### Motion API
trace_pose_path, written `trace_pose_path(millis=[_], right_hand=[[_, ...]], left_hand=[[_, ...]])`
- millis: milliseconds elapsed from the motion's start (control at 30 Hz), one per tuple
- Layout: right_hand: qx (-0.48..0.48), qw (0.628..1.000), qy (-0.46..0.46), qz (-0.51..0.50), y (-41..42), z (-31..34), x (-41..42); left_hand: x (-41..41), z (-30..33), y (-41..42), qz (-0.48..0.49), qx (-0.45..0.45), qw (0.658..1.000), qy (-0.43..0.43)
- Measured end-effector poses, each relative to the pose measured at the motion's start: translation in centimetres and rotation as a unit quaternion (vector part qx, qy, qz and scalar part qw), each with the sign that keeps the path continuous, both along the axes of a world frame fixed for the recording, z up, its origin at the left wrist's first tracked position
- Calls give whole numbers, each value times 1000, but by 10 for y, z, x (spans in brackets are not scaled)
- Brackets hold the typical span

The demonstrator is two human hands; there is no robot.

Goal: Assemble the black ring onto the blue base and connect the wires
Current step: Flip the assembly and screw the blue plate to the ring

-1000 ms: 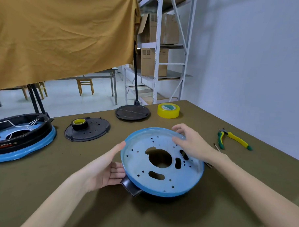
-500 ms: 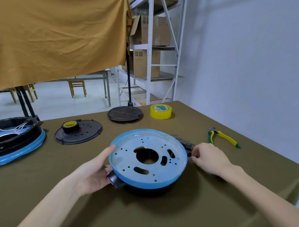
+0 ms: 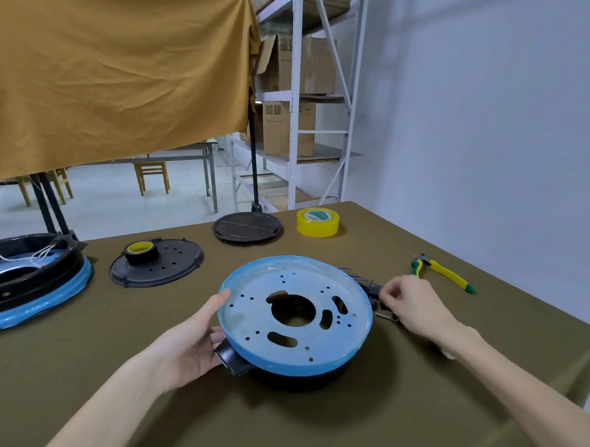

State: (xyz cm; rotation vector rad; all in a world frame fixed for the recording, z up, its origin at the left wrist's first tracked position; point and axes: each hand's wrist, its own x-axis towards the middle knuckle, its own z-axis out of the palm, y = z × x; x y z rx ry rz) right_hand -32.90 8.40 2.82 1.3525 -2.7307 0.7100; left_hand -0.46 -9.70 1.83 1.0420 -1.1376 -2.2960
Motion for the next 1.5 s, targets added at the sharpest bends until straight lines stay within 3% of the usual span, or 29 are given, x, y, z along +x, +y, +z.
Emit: trace_pose_path(millis=[67,233,433,500,633,733,833,1000,1233,1367,1500], right_hand=[[-1,1000,-22,18,-5,8,-2],[147,987,-9,58,-11,7,-3],[148,985,15,91,-13,6,-8],[97,991,-14,94,-13,4,-11],[-117,986,-108,53,-16,12,-8],[-234,943,-228,61,-22,27,8],[-289,895,-328,95,-33,45,36],[-247,873,-378,185,-60,64,90],[-155,806,-497,283,-95,53,140],[-119,801,-511,287,-109,46,145],[-104,821,-494,268,-119,42,144]], left_hand=[[0,1,0,-3,-5,1000,-4],[2,0,-2,-15,-9,1000,-4],[2,-1,-2,-23,-14,1000,-4],[2,-1,-2,-26,-14,1000,-3],[2,-3,-4,-21,-20,1000,-12],[-1,-6,-6,-10,-32,999,-22],[-1,-8,-9,0,-35,999,-33],[0,-11,-12,-21,-46,998,-44],[0,-16,-12,-39,-72,996,-39],[0,-19,-13,-44,-81,995,-33],[-1,-20,-14,-37,-69,996,-32]])
